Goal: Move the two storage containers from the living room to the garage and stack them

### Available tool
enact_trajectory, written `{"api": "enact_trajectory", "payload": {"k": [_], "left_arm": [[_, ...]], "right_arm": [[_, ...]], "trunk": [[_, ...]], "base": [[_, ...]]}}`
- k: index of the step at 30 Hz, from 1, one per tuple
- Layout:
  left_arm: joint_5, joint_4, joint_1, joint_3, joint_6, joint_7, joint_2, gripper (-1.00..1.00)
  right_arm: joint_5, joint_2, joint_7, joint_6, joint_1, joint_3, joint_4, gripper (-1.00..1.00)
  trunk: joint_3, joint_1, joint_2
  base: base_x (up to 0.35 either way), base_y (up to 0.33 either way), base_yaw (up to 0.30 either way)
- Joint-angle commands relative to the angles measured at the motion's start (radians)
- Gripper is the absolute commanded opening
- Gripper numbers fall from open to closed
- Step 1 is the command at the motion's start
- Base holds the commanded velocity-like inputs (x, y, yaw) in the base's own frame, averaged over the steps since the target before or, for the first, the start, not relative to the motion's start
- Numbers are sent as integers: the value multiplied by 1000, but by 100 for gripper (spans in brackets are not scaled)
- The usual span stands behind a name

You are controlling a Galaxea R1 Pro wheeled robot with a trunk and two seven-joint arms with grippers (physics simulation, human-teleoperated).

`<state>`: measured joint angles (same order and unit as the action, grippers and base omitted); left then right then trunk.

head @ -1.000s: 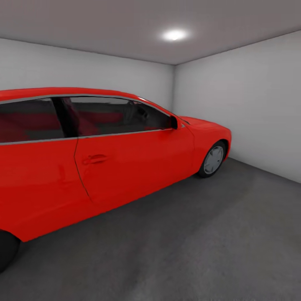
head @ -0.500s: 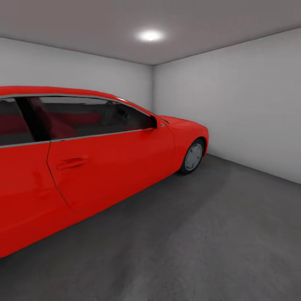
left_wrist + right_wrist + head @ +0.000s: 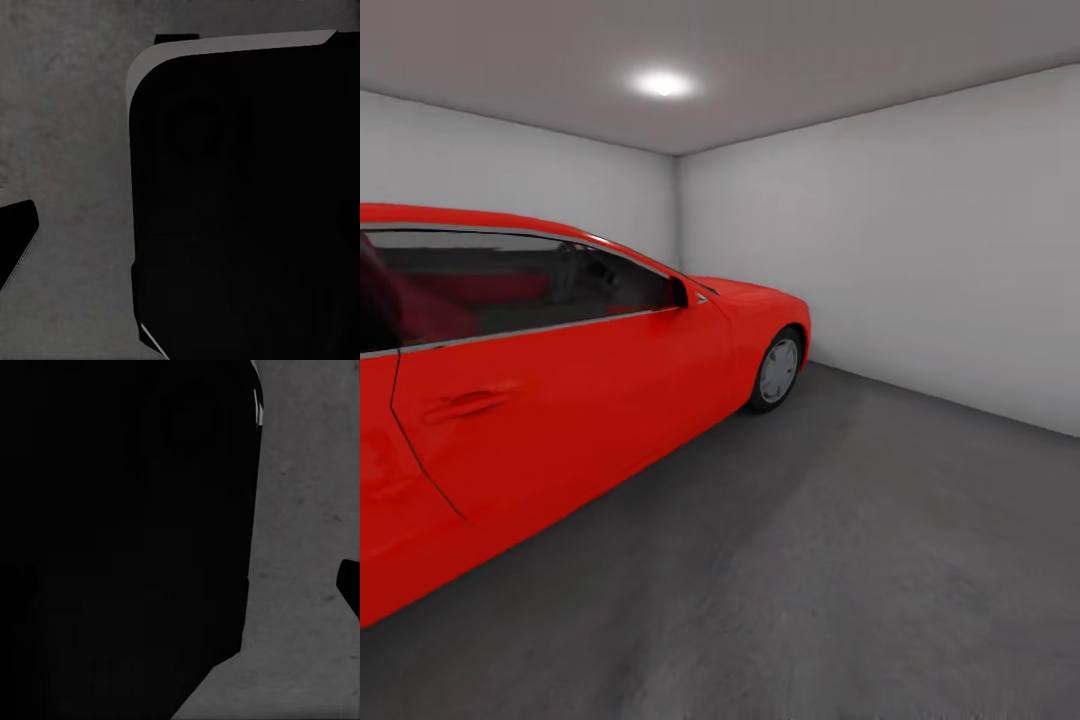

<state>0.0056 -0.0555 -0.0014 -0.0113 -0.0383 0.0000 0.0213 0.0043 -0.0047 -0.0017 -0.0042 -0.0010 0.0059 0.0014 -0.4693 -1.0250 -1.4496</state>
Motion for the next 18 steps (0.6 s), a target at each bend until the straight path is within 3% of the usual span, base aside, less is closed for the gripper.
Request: {"api": "enact_trajectory", "payload": {"k": [1,18], "left_arm": [[1,0,0,-1,-3,0,0,100],[1,0,0,-1,-3,0,0,100]], "right_arm": [[1,0,0,0,0,1,0,100],[-4,0,-1,-49,0,0,0,100]], "trunk": [[-1,0,0],[-1,0,0]], "base": [[0,0,-297],[0,0,-297]]}}
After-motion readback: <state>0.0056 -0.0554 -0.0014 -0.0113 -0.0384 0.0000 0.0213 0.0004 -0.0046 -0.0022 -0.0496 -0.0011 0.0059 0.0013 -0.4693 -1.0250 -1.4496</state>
